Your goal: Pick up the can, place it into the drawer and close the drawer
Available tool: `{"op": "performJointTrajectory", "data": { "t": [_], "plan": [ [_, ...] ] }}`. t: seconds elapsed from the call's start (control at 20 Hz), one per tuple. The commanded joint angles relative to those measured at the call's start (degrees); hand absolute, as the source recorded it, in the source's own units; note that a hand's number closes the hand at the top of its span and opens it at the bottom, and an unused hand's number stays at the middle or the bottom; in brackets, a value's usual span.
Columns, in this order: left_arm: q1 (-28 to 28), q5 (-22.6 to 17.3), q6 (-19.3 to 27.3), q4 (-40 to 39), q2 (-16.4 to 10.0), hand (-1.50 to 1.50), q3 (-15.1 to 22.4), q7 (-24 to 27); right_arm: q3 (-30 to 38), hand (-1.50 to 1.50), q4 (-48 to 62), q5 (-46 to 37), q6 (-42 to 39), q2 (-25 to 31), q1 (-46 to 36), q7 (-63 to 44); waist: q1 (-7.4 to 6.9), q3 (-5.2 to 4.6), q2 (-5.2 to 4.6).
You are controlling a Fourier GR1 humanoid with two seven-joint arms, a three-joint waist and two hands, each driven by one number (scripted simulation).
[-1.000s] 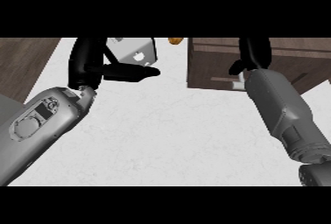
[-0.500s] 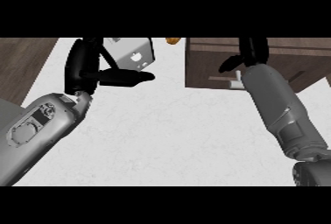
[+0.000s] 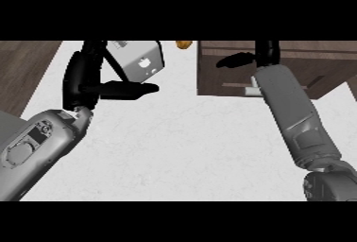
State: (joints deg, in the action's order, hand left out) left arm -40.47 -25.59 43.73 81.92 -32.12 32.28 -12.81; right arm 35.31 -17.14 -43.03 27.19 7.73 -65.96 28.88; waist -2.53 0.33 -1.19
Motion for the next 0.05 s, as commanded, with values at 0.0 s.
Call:
{"op": "performJointTrajectory", "data": {
  "t": [0.0],
  "plan": [
    [3.41, 0.10, -1.78, 1.20, -0.69, -1.50, -1.64, 2.11, 3.33, -1.50, 0.30, 4.59, 0.33, -1.83, -1.57, 1.77, -0.81, -0.27, 0.09]
  ]
}}
